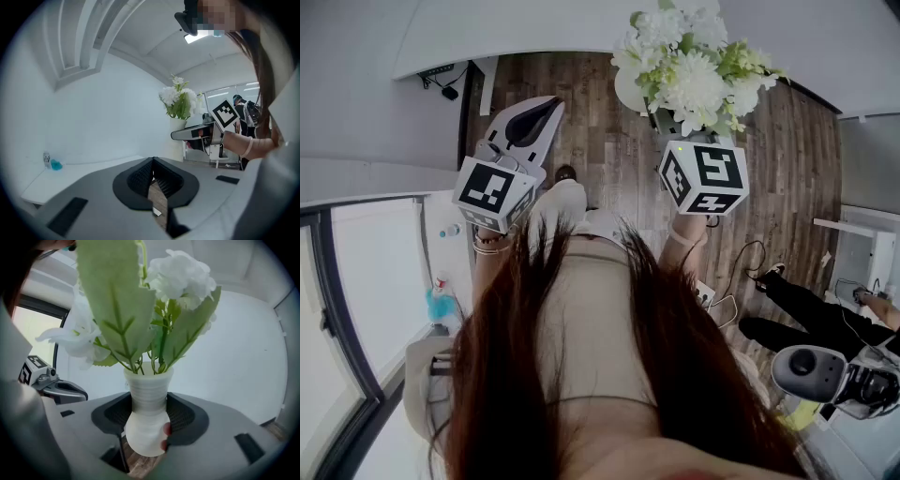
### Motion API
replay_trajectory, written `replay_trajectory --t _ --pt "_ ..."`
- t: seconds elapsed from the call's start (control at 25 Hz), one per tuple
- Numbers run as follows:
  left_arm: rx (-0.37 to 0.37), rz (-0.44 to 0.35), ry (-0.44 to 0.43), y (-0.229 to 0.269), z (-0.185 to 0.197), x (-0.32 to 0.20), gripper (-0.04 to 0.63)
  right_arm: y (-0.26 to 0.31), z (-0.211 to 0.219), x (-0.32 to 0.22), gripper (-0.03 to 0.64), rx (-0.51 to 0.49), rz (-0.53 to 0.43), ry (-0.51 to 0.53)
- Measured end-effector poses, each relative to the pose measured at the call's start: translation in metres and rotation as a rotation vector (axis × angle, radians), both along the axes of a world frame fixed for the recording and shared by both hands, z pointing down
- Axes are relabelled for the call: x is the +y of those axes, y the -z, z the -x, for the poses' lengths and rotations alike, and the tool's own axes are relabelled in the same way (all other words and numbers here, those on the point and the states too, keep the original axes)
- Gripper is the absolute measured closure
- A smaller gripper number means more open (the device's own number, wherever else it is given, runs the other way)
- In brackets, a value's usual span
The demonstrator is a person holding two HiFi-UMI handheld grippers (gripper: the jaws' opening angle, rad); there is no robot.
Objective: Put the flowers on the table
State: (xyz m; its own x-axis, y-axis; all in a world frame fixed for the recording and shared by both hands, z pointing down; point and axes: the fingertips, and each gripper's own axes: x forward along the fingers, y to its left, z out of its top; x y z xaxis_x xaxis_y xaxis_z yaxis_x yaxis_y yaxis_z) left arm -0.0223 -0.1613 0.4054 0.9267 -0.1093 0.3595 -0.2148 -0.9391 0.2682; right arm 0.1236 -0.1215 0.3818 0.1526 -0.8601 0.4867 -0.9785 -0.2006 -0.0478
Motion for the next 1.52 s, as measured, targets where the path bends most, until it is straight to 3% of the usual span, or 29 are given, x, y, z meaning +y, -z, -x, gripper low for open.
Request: replay_trajectory --t 1.0,1.52 --pt "0.044 -0.067 -0.022 -0.002 -0.003 -0.007 0.591 0.004 -0.001 -0.007 0.371 0.043 -0.086 0.023" --pt "0.046 -0.051 -0.015 0.000 -0.011 -0.003 0.591 0.005 -0.003 -0.005 0.371 0.056 -0.065 0.050"
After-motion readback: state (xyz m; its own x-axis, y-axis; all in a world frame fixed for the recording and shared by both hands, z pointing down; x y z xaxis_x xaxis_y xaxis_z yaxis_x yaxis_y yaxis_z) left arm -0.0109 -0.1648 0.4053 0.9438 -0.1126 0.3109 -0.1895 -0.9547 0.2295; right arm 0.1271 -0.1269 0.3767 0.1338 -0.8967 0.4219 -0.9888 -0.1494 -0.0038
